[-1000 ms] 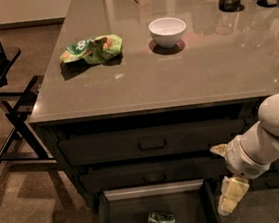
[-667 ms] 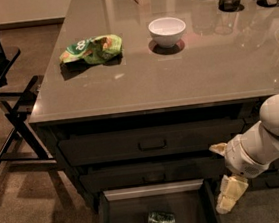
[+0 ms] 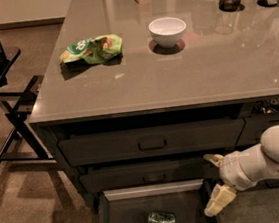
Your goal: Pick green can from bottom drawer and place on counter
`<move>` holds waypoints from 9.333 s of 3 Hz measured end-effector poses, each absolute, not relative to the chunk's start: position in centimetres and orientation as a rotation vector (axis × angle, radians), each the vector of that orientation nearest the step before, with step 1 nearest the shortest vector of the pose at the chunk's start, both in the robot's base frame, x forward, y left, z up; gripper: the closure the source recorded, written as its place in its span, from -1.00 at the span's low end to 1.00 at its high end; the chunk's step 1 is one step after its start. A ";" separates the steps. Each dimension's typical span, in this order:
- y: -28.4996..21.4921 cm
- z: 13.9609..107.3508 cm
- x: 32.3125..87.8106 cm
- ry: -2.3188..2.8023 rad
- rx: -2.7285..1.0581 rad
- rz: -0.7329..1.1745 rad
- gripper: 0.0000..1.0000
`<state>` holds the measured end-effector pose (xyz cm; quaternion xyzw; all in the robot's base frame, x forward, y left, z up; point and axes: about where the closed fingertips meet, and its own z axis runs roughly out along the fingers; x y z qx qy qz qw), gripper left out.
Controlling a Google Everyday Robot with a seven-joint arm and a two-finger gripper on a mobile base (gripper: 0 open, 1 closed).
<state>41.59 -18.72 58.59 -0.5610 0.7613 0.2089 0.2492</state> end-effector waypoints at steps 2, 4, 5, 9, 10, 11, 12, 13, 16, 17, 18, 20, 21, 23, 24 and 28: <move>-17.8 46.3 40.8 2.170 -1.534 0.717 -1.00; -16.7 44.2 40.8 2.156 -1.506 0.802 -1.00; -15.0 40.2 41.7 2.100 -1.472 0.880 -1.00; -12.9 29.5 42.7 2.009 -1.440 0.702 -1.00; -12.9 29.5 42.7 2.009 -1.440 0.702 -1.00; -12.2 28.2 43.0 2.002 -1.426 0.731 -1.00; -11.6 25.9 44.6 1.961 -1.374 0.705 -1.00; -10.7 22.6 45.6 1.903 -1.372 0.689 -1.00; -9.4 13.8 46.0 1.852 -1.523 0.654 -1.00; -9.3 12.5 46.3 1.872 -1.506 0.663 -1.00; -9.3 12.5 46.3 1.872 -1.506 0.663 -0.62; -9.3 12.5 46.3 1.872 -1.506 0.663 0.31; -9.3 12.5 46.3 1.872 -1.506 0.663 0.78; -10.7 13.3 45.3 1.908 -1.458 0.599 1.00; -12.7 15.4 43.2 1.872 -1.362 0.594 1.00; -21.4 38.4 39.0 1.607 -1.294 0.342 1.00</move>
Offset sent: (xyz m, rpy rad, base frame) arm -0.0077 0.0111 -0.1816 -0.0187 0.2440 0.0216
